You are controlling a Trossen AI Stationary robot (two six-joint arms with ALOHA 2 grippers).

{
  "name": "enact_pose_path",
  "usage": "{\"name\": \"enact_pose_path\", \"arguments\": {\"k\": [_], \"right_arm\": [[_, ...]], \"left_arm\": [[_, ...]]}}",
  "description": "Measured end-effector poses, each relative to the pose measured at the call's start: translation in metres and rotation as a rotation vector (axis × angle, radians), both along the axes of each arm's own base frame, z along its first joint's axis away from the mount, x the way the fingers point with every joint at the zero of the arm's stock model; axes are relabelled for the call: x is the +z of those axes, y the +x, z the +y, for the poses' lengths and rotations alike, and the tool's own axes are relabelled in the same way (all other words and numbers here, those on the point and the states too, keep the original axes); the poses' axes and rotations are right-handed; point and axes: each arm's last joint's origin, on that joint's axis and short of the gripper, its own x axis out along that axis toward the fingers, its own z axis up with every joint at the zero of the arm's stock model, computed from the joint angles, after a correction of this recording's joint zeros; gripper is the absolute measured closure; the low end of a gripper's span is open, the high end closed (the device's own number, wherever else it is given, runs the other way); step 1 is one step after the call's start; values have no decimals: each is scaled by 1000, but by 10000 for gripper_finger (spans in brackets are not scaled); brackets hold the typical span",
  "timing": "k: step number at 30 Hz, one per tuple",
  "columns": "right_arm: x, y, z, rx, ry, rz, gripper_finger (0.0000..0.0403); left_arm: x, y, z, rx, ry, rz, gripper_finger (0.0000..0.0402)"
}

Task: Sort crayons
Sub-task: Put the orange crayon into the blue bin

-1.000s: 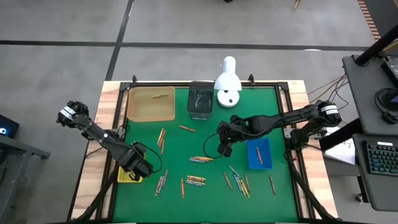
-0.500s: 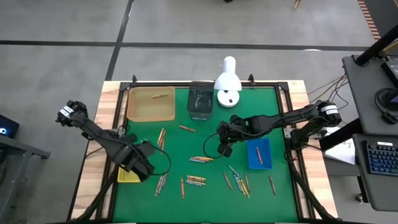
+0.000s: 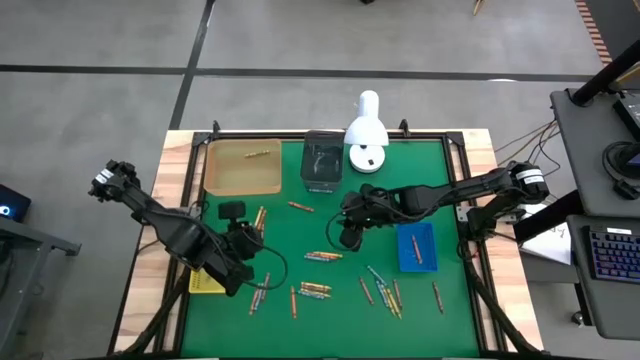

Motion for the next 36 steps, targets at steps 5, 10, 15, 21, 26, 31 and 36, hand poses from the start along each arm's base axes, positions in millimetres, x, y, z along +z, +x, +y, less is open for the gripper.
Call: {"name": "enact_pose_path", "arguments": {"k": [5,10,15,21,26,31,36], "right_arm": [[5,5,-4,-7,-2,-65,284],[7,7,-7,-19,-1,-101,284],[12,11,-7,-23,3,-163,284],[16,14,-10,-44,-14,-217,284],[11,21,-10,-39,-59,-230,284],[-3,33,-11,7,-119,-228,284],[-22,49,-10,57,-186,-237,284]], "left_arm": [[-5,-6,6,-50,15,-44,318],[-13,-21,18,-47,-19,-112,318],[-24,-34,32,-11,-27,-213,318],[-34,-47,46,40,-21,-319,318],[-36,-56,53,77,9,-377,318],[-33,-62,58,103,30,-418,318],[-31,-63,60,115,56,-434,318]]}}
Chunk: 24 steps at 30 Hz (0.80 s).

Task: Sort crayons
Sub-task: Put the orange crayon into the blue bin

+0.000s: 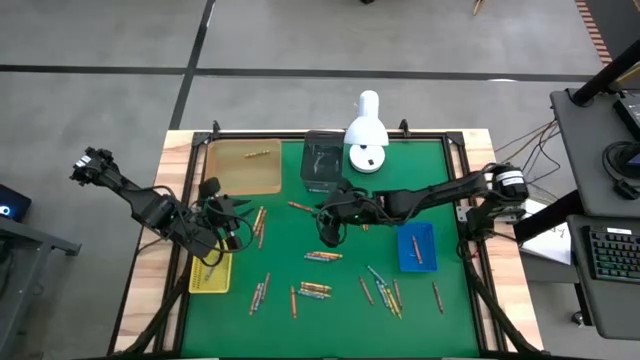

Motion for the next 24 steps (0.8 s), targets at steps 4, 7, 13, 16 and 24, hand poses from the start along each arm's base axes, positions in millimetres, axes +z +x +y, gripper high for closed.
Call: {"name": "enact_pose_path", "arguments": {"k": [4,7,13,16,24], "right_arm": [[-15,11,-4,8,-30,-8,284],[-24,17,-10,3,-51,16,284],[-45,33,-21,33,-139,69,284],[-55,43,-25,31,-150,89,284],[-76,67,-34,-8,-180,171,284]], "left_arm": [[-1,1,0,-5,16,11,318],[-1,1,0,0,22,10,318],[-1,1,0,8,33,7,318],[-1,1,0,10,34,7,318],[-1,1,0,11,34,7,318]]}}
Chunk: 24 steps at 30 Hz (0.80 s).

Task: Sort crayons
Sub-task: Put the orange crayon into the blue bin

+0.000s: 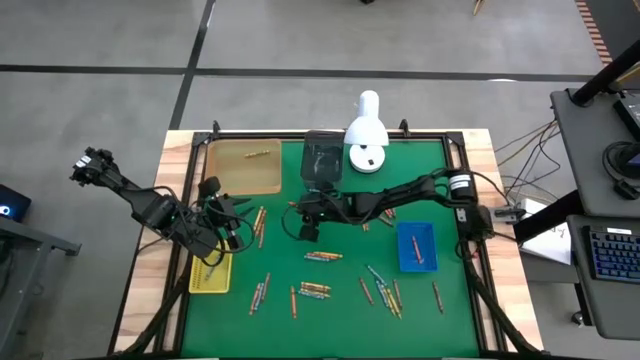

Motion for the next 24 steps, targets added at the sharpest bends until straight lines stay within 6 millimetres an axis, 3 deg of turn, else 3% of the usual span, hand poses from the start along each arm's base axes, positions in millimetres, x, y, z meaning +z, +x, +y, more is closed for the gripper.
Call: {"name": "enact_pose_path", "arguments": {"k": [17,24], "right_arm": [[-39,3,-8,-50,13,149,284],[-45,2,-10,-68,54,175,285]], "left_arm": [[-2,0,0,2,1,3,318],[-2,0,0,2,0,2,318]]}}
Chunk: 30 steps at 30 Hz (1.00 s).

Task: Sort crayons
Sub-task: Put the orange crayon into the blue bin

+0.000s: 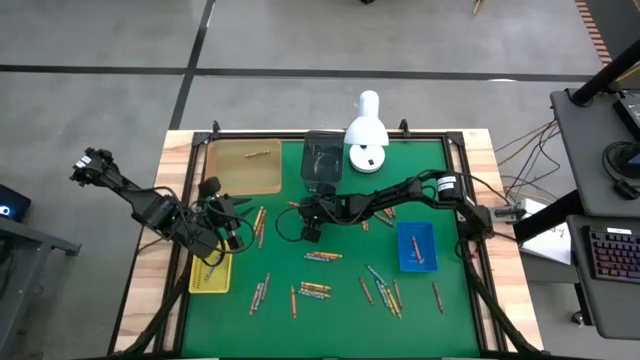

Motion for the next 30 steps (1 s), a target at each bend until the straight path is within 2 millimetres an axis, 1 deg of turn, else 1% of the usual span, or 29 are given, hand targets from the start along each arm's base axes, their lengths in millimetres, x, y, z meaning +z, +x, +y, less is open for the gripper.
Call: {"name": "enact_pose_path", "arguments": {"k": [2,4,10,11,14,18,22,26,30], "right_arm": [[0,0,0,6,8,5,291],[0,0,1,17,27,5,305],[0,-1,2,32,45,10,378],[0,-1,2,38,52,11,385],[1,-1,2,55,75,10,387],[8,-3,4,71,98,8,389],[24,-10,10,97,122,29,390],[54,-21,15,105,125,45,392],[82,-38,24,104,130,90,392]], "left_arm": [[0,0,0,0,0,0,318],[0,0,0,0,-2,-3,318],[1,1,0,0,-7,-11,318],[1,1,-1,0,-8,-12,318],[1,1,-1,0,-10,-16,318],[1,2,-1,0,-16,-25,318],[2,2,-2,0,-24,-38,318],[3,3,-2,0,-29,-45,318],[3,3,-2,0,-34,-53,318]]}}
